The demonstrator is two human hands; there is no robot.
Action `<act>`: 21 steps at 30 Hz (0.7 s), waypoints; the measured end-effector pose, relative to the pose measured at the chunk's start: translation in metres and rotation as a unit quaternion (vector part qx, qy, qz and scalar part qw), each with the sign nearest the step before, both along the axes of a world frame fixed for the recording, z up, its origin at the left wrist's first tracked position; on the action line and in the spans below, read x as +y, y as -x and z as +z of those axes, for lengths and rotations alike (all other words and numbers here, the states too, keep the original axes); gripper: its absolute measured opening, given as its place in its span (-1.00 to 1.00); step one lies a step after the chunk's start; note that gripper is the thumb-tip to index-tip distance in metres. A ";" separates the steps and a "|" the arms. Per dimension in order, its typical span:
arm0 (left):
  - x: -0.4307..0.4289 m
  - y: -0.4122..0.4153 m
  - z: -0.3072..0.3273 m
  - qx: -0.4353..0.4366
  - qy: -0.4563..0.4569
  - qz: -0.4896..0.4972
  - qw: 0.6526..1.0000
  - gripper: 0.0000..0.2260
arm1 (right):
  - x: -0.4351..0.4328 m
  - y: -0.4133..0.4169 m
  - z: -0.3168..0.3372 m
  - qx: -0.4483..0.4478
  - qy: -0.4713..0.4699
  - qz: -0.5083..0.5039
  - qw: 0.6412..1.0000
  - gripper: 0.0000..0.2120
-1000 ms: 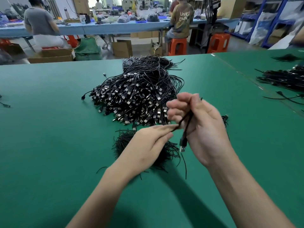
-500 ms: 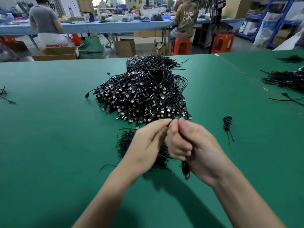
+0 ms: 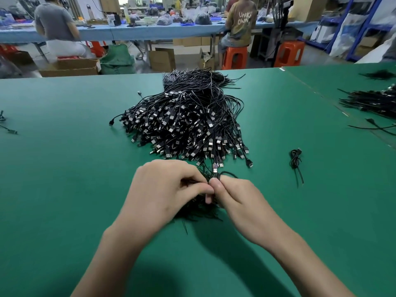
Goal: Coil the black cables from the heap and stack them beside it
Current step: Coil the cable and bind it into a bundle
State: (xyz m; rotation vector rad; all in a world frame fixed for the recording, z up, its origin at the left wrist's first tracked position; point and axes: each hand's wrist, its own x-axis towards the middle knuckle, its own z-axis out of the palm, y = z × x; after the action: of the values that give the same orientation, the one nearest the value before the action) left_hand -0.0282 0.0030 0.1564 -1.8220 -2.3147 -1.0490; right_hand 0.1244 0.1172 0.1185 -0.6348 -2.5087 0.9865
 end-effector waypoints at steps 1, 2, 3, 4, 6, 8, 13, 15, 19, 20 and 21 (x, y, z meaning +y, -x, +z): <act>-0.002 0.000 -0.002 -0.071 -0.015 -0.009 0.997 -0.80 | -0.001 -0.002 -0.002 0.030 0.121 0.037 0.992 -0.50; -0.001 0.000 -0.006 -0.144 -0.034 -0.014 0.989 -0.83 | -0.001 -0.004 -0.002 0.053 0.235 0.080 0.967 -0.51; 0.000 0.000 -0.012 -0.203 -0.054 -0.010 0.978 -0.83 | -0.001 -0.006 -0.001 0.064 0.318 0.119 0.938 -0.55; 0.001 -0.001 -0.018 -0.259 -0.074 -0.004 0.963 -0.80 | -0.001 -0.008 -0.001 0.065 0.365 0.150 0.917 -0.60; 0.005 -0.003 -0.030 -0.395 -0.095 -0.026 0.913 -0.65 | -0.002 -0.011 -0.003 0.059 0.390 0.193 0.899 -0.71; 0.006 -0.006 -0.042 -0.475 -0.075 -0.090 0.872 -0.55 | -0.004 -0.013 -0.008 0.066 0.392 0.207 0.894 -0.75; 0.005 -0.009 -0.052 -0.450 -0.015 -0.171 0.876 -0.80 | -0.001 -0.016 -0.014 0.065 0.356 0.203 0.910 -0.74; 0.007 -0.005 -0.053 -0.421 -0.019 -0.135 0.897 -0.91 | -0.001 -0.016 -0.016 0.066 0.360 0.203 0.908 -0.75; 0.009 -0.005 -0.059 -0.388 -0.035 -0.086 0.917 -0.89 | -0.002 -0.012 -0.016 0.073 0.386 0.177 0.902 -0.78; 0.010 -0.007 -0.061 -0.392 -0.048 -0.081 0.915 -0.90 | -0.003 -0.011 -0.017 0.081 0.399 0.164 0.899 -0.81; 0.011 -0.008 -0.063 -0.397 -0.059 -0.078 0.913 -0.90 | -0.004 -0.010 -0.017 0.093 0.413 0.147 0.894 -0.85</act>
State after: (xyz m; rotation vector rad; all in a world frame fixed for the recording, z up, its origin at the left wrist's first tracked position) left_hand -0.0202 0.0137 0.0938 -1.7588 -2.3687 -2.2442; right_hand 0.1342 0.1131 0.1013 -0.3379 -1.9681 2.1503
